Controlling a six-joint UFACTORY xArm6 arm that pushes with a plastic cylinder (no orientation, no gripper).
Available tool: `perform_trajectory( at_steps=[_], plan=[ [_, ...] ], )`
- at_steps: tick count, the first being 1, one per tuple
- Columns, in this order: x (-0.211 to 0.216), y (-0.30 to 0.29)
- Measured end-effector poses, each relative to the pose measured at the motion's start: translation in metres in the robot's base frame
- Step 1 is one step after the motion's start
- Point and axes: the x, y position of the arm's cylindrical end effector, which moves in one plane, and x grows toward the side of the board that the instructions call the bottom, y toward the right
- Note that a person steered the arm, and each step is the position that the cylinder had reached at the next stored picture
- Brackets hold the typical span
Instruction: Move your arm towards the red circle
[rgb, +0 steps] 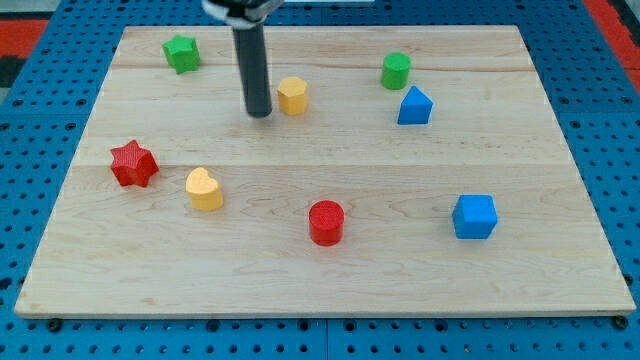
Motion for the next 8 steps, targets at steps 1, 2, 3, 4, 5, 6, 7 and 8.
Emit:
perform_trajectory(
  at_steps=[1, 2, 3, 4, 5, 6, 7, 8],
  plan=[
    [0.028, -0.005],
    [0.03, 0.034],
    [0.03, 0.034],
    [0.034, 0.096],
    [0.059, 0.153],
    [0.13, 0.166],
    [0.168, 0.166],
    [0.176, 0.167]
  ],
)
